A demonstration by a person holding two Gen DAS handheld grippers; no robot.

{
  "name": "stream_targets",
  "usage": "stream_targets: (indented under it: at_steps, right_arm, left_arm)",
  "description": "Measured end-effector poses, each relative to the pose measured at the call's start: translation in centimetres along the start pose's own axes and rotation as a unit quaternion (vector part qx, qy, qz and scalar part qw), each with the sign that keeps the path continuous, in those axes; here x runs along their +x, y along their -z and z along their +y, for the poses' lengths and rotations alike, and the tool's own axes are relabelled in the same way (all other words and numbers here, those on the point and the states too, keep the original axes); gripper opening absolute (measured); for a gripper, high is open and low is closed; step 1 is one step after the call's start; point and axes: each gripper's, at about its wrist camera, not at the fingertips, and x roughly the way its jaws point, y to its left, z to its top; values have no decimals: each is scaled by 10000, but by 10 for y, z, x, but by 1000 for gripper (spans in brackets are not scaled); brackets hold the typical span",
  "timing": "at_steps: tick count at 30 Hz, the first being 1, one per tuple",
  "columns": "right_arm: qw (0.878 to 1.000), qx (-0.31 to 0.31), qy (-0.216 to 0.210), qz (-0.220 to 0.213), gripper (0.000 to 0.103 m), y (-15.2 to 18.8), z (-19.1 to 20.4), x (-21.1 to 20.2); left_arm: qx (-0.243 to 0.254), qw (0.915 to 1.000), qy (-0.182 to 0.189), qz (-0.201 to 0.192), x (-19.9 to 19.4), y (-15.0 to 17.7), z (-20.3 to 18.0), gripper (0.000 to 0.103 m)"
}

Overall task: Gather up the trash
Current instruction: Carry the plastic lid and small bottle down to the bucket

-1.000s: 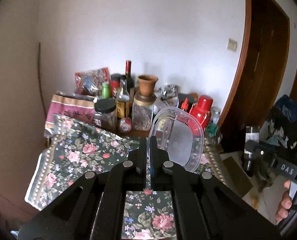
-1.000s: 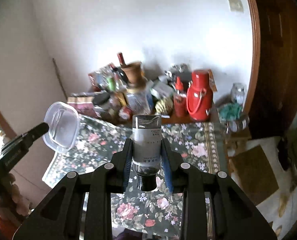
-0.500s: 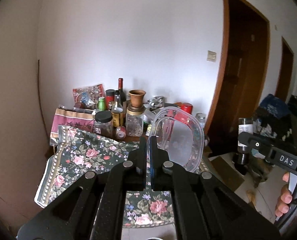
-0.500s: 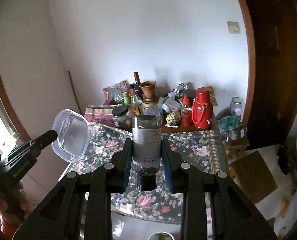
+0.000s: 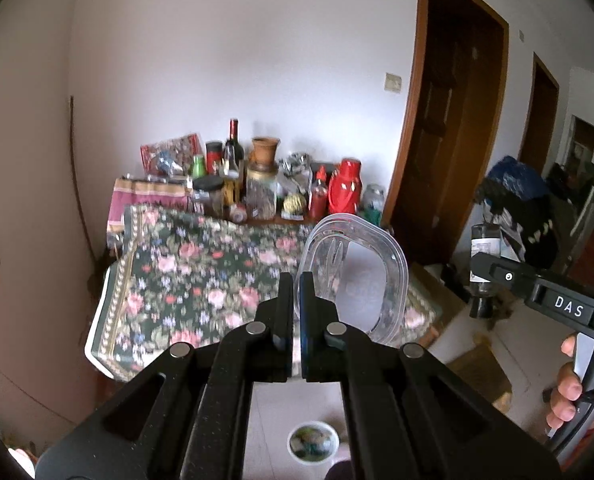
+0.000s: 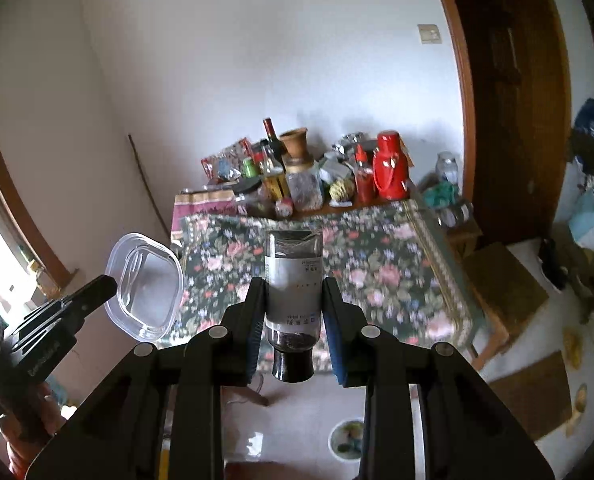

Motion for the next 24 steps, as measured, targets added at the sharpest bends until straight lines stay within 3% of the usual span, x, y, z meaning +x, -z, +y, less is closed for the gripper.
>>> stream_targets:
  at_steps: [12, 24]
  right_arm:
    - [9959, 322, 363, 765, 26, 58, -11, -4]
    - [9860, 228, 219, 1635, 26, 107, -56, 55]
  left_arm:
    - [-22, 9959, 226, 877, 21, 62, -6, 1]
    - [-408, 9800, -14, 1948, 108, 149, -20, 1]
